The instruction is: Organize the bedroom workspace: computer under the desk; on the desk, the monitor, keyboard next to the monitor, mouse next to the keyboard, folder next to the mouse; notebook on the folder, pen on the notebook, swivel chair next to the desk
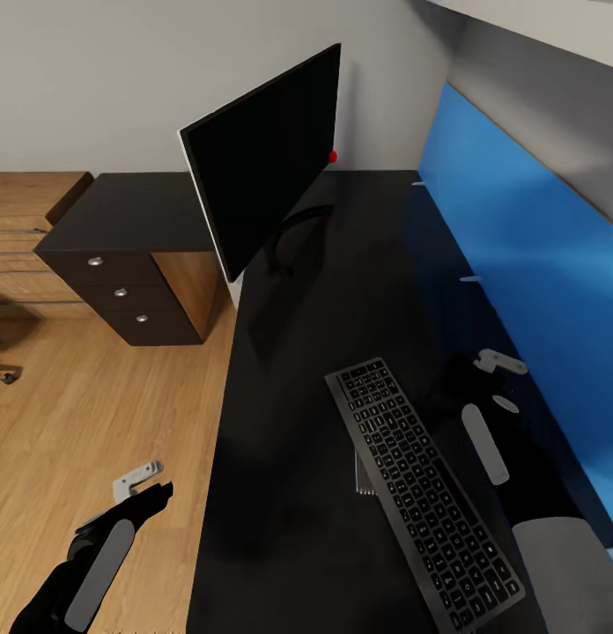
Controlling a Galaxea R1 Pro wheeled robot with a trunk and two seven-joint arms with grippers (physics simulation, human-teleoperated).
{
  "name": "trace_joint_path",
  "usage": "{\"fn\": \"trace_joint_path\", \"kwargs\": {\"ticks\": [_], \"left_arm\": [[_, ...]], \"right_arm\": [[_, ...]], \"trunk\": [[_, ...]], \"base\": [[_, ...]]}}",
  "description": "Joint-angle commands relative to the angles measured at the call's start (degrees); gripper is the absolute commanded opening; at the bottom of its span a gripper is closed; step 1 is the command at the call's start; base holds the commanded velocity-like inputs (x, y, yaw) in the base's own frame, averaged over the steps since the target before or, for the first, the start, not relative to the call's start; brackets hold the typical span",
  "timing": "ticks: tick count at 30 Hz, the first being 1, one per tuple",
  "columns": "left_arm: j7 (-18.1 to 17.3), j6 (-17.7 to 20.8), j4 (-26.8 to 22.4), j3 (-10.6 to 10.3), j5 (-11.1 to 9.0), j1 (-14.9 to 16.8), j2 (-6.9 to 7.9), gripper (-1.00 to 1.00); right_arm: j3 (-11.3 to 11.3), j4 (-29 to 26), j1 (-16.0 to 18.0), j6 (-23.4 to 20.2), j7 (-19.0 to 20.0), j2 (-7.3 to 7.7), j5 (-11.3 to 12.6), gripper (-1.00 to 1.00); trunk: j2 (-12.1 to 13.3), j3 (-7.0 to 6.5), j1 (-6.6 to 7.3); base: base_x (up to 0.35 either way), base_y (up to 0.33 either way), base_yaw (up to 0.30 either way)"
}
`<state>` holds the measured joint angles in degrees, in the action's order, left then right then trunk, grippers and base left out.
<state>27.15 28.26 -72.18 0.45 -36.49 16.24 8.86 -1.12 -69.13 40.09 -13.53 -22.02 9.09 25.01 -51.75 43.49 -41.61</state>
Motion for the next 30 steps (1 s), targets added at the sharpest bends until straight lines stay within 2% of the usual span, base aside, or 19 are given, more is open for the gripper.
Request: {"fn": "trace_joint_path", "kwargs": {"ticks": [1,11,14,15,22,30], "left_arm": [[0.45,0.13,-0.08,-0.06,-0.6,0.02,0.02,1.0],[0.45,0.13,-0.36,-0.01,-0.6,0.0,0.02,1.0],[0.54,0.13,-0.41,-0.01,-0.6,0.02,0.02,1.0],[0.6,0.13,-0.39,-0.01,-0.6,0.02,0.02,1.0],[0.53,0.13,-0.13,-0.02,-0.63,0.02,-0.01,1.0],[0.59,0.13,0.93,0.07,-0.72,0.02,0.09,1.0]], "right_arm": [[-0.11,-0.92,-0.54,-0.2,-0.3,-0.08,0.37,-1.0],[-0.11,-2.87,-3.14,-0.18,-0.38,-1.96,0.27,-1.0],[-0.11,-5.67,-4.66,-0.26,-0.39,-2.7,0.38,-1.0],[-0.11,-8.58,-6.48,-0.27,-0.39,-2.97,0.25,-1.0],[-0.21,-15.0,-10.95,-0.27,-0.39,-3.11,0.13,-1.0],[-0.52,-16.94,-12.54,-0.41,-0.39,-3.16,0.2,-1.0]], "trunk": [[-0.04,-0.05,0.02],[-0.04,-0.95,0.02],[-0.04,-1.1,0.02],[-0.04,-1.11,0.02],[-0.04,-1.46,0.02],[-0.04,-2.17,0.02]], "base": [[-0.27,0.108,0.0],[-0.294,0.129,0.0],[-0.321,0.061,0.0],[-0.312,0.012,0.0],[-0.167,0.002,0.0],[-0.12,0.041,0.0]]}}
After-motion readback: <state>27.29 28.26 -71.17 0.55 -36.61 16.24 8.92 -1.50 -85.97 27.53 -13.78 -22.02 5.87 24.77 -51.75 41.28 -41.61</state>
